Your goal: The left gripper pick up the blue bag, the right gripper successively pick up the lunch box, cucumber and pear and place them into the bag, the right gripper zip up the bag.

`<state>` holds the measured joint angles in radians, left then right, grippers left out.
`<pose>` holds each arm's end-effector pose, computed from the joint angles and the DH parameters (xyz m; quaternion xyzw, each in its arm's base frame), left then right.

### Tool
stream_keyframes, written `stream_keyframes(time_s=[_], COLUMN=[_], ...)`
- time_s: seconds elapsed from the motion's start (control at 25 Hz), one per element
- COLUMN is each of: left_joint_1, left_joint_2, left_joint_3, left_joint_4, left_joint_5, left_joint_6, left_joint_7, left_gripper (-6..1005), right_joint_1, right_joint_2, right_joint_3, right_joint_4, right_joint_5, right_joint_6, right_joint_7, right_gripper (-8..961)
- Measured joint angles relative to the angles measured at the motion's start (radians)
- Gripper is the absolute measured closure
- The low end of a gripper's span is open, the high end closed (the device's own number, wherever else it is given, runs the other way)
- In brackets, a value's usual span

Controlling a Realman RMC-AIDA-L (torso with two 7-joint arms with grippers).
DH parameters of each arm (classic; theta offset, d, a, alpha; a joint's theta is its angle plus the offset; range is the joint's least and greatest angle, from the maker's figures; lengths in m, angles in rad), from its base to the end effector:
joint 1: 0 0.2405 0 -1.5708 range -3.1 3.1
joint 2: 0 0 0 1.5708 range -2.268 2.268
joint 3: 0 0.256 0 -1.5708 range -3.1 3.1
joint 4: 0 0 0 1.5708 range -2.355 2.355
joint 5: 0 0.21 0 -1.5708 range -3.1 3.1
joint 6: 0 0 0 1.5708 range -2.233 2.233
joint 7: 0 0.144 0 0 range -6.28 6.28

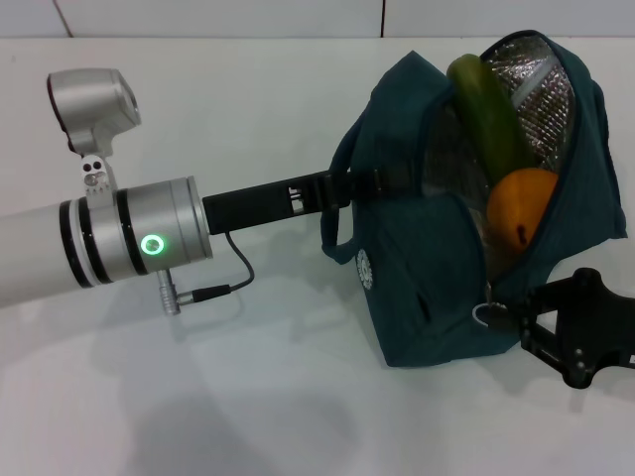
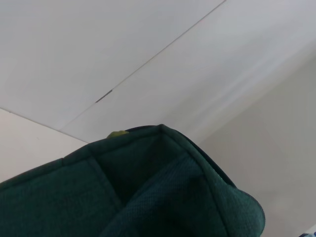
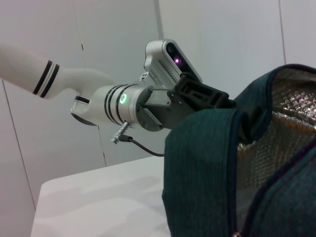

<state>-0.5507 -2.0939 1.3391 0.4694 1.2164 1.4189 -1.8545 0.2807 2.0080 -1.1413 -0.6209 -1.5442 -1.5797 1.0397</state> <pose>-0.1925 0.3242 -0.0624 0.8018 0.4535 0.3859 0.0503 0.2886 0.2634 -0.0104 -0.9442 0.1109 0.2830 0.1271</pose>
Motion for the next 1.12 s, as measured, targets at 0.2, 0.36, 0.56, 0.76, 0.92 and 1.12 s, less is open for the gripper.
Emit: stream_keyframes(time_s=[0.2,0.36,0.56,0.76,0.92,1.12], left_joint_1=[0.0,0.0,0.001,0.008,0.005,0.001], left_joint_2=[0.0,0.0,0.0,0.0,0.001,0.002], left_joint_3=[-0.001,-0.001,0.002,-0.004,-0.004,-0.01], left_joint_4=[-0.002,-0.003,-0.003,-0.001,0.0,0.0], left_joint_5=[0.0,0.0,0.0,0.0,-0.001,-0.003], left_joint_6=[0.0,0.0,0.003,0.012,0.012,0.011], left_joint_7=[0.0,0.003,0.014,0.027,0.046,0.079], left_gripper=[938,938,938,938,938,634], right_joint_1=[-0.002,-0.015,-0.028,-0.032,-0.02,-0.006], right_joint_2=[0.0,-0.011,-0.017,-0.017,-0.015,-0.007], right_joint_3=[0.0,0.009,0.086,0.163,0.166,0.167], right_joint_4=[-0.006,-0.019,-0.028,-0.03,-0.032,-0.035], right_joint_5=[-0.001,0.001,-0.002,-0.003,-0.001,-0.002], right_joint_6=[-0.006,-0.045,-0.119,-0.186,-0.194,-0.181], right_joint_7=[-0.01,-0.013,-0.023,-0.034,-0.024,-0.025], right_gripper=[915,942,941,941,941,942])
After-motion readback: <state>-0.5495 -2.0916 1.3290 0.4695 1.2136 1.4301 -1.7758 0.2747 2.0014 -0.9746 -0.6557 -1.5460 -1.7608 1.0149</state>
